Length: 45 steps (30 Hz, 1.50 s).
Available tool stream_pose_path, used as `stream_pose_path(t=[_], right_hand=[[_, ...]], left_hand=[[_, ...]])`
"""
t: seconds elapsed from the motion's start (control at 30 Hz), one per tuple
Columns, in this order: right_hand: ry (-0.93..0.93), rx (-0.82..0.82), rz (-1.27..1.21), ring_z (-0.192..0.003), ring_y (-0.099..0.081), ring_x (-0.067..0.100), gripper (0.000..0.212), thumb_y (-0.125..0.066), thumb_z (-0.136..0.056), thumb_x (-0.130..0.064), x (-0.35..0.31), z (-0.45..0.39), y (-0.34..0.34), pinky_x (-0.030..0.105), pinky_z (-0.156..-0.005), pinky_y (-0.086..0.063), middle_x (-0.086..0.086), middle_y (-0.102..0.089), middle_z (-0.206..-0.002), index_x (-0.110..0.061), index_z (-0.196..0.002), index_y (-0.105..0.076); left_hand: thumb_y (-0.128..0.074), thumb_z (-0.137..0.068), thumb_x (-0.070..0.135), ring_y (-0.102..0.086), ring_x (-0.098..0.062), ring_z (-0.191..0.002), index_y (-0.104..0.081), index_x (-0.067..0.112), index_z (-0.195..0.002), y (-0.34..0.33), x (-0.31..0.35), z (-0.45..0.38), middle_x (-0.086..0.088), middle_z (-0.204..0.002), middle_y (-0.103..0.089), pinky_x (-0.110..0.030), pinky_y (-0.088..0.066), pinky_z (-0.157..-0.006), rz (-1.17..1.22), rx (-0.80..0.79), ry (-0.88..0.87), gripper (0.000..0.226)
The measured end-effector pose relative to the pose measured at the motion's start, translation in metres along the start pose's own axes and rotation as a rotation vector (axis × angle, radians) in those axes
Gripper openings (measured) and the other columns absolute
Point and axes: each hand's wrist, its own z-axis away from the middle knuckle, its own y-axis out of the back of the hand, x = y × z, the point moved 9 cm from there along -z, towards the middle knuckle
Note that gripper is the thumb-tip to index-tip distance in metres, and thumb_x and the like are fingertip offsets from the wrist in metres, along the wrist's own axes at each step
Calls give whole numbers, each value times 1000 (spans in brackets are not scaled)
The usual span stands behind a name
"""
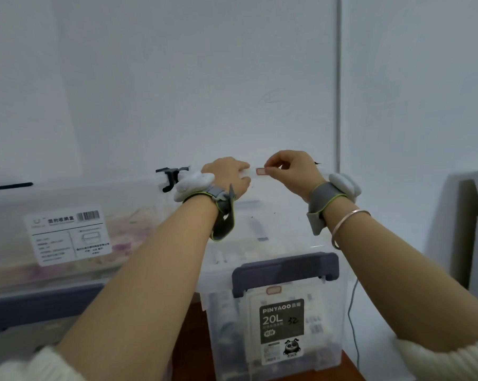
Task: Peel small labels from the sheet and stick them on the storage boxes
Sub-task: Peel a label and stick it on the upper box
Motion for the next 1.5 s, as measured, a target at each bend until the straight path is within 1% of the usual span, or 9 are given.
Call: stream_pose_path(t=[0.3, 0.5, 0.7, 0.8, 0.93, 1.13, 1.3, 1.4, 1.5], right_hand=[[-47, -81, -40, -39, -46, -9, 8, -62, -78, -5, 7, -8, -1, 2, -39, -32, -7, -53, -59, -2, -83, -67], [-27, -69, -6, -52, -44, 4, 8, -63, -78, -8, 6, -8, -2, 1, -42, -32, -10, -53, -59, -4, -82, -68], [-17, -43, -23, -43, -47, -7, 9, -62, -77, -7, 8, -8, -2, 2, -42, -32, -10, -53, -58, -3, -82, -69], [-19, -44, -21, -45, -46, 0, 8, -62, -77, -7, 8, -8, -3, 2, -42, -32, -10, -53, -57, -4, -81, -69], [-16, -35, -12, -43, -46, -6, 8, -63, -77, -9, 7, -7, -3, 2, -42, -32, -11, -54, -58, -5, -81, -69], [25, 0, 83, -49, -46, 0, 12, -68, -76, -16, 2, -9, -5, 2, -48, -35, -4, -56, -63, -5, -79, -68], [88, 22, 209, -57, -43, 4, 14, -67, -77, -19, -4, -9, -9, 9, -53, -33, 4, -61, -73, -5, -79, -66], [100, 47, 272, -68, -45, 13, 16, -65, -78, -21, -3, -10, -10, 23, -59, -32, 8, -66, -81, -7, -87, -65], [91, 91, 316, -70, -43, 12, 31, -66, -77, -30, 2, -9, -6, 22, -62, -30, 1, -53, -79, -10, -99, -56]], left_hand=[[-46, -91, 32, -44, -23, -127, -53, 25, -125, 6, 1, 0, -3, -133, -54, -36, -30, -104, 73, 77, 24, 36], [-48, -89, 35, -50, -23, -119, -56, 25, -120, 7, 1, 0, -2, -125, -59, -36, -33, -100, 92, 111, 41, 34], [-49, -88, 35, -52, -25, -115, -58, 26, -118, 7, 1, 1, -2, -120, -62, -36, -35, -96, 86, 135, 37, 32], [-48, -89, 38, -52, -24, -114, -58, 25, -117, 6, 2, 1, -2, -120, -62, -36, -36, -95, 76, 135, 44, 33], [-47, -89, 41, -53, -23, -113, -59, 24, -116, 7, 3, 1, -2, -118, -63, -35, -36, -93, 78, 153, 54, 34], [-47, -89, 44, -53, -23, -112, -60, 23, -115, 8, 3, 0, -1, -119, -63, -37, -36, -95, 97, 151, 84, 36], [-46, -89, 48, -53, -22, -114, -59, 23, -116, 7, 2, -1, 0, -120, -63, -37, -36, -96, 92, 137, 96, 40], [-46, -89, 49, -54, -22, -113, -59, 22, -116, 6, 3, -1, 0, -120, -64, -37, -37, -96, 93, 128, 97, 40], [-46, -89, 46, -54, -23, -113, -60, 23, -115, 7, 2, -1, 0, -119, -64, -38, -37, -96, 104, 126, 91, 37]])
